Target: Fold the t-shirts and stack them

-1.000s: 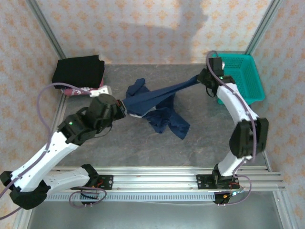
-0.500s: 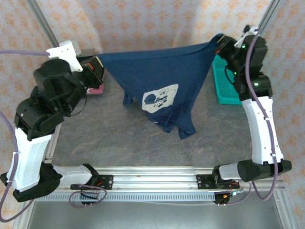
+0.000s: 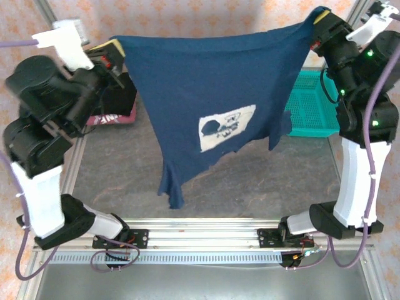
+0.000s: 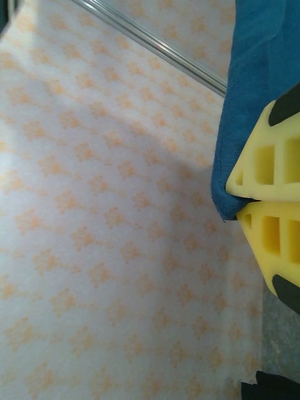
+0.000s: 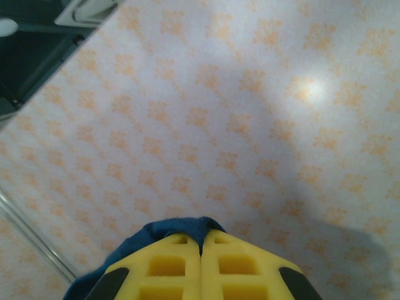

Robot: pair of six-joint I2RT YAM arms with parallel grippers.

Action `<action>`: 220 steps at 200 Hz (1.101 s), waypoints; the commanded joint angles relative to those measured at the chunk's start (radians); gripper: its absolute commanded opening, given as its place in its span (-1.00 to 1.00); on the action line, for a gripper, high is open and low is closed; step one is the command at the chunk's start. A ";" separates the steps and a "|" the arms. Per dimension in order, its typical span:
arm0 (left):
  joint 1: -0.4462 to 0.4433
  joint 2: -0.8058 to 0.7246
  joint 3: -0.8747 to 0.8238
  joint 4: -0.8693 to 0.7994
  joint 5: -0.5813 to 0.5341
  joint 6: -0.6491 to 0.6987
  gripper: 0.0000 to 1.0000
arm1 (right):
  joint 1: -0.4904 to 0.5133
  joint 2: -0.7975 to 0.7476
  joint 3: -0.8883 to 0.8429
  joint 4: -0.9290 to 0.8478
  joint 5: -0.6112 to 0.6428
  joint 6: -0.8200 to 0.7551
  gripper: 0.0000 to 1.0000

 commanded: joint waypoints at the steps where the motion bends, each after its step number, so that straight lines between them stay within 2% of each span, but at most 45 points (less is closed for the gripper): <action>1: 0.086 0.087 -0.041 0.020 0.133 -0.036 -1.00 | -0.016 0.112 0.009 -0.023 -0.036 -0.010 -1.00; 31: 0.219 0.156 -0.001 0.055 0.209 -0.071 -1.00 | -0.026 0.259 0.075 0.027 -0.111 0.054 -1.00; 57: 0.339 0.224 0.172 0.022 0.292 -0.095 -1.00 | -0.026 0.425 0.158 0.168 -0.275 0.230 -1.00; 83: 0.419 0.212 0.275 0.012 0.351 -0.076 -1.00 | -0.018 0.659 0.442 0.273 -0.415 0.471 -1.00; 93: 0.434 0.179 0.273 0.016 0.368 -0.066 -1.00 | -0.011 0.711 0.501 0.357 -0.445 0.552 -1.00; 108: 0.435 0.126 0.267 0.014 0.382 -0.046 -1.00 | -0.006 0.732 0.488 0.462 -0.474 0.644 -1.00; 146: 0.432 0.006 0.135 0.027 0.481 -0.071 -1.00 | -0.019 0.717 0.389 0.441 -0.568 0.613 -1.00; 161: 0.373 -0.066 -0.022 0.076 0.521 -0.101 -1.00 | -0.043 0.702 0.311 0.411 -0.601 0.584 -1.00; 178: 0.213 -0.164 -0.284 0.153 0.466 -0.103 -1.00 | -0.083 0.675 0.207 0.315 -0.618 0.497 -1.00; 196: 0.049 -0.243 -0.597 0.255 0.398 -0.141 -1.00 | -0.125 0.620 -0.005 0.260 -0.622 0.394 -1.00; 205: -0.033 -0.256 -0.788 0.334 0.377 -0.183 -1.00 | -0.147 0.592 -0.134 0.279 -0.625 0.370 -1.00; 220: -0.161 -0.232 -1.012 0.463 0.327 -0.249 -1.00 | -0.195 0.567 -0.299 0.247 -0.591 0.315 -1.00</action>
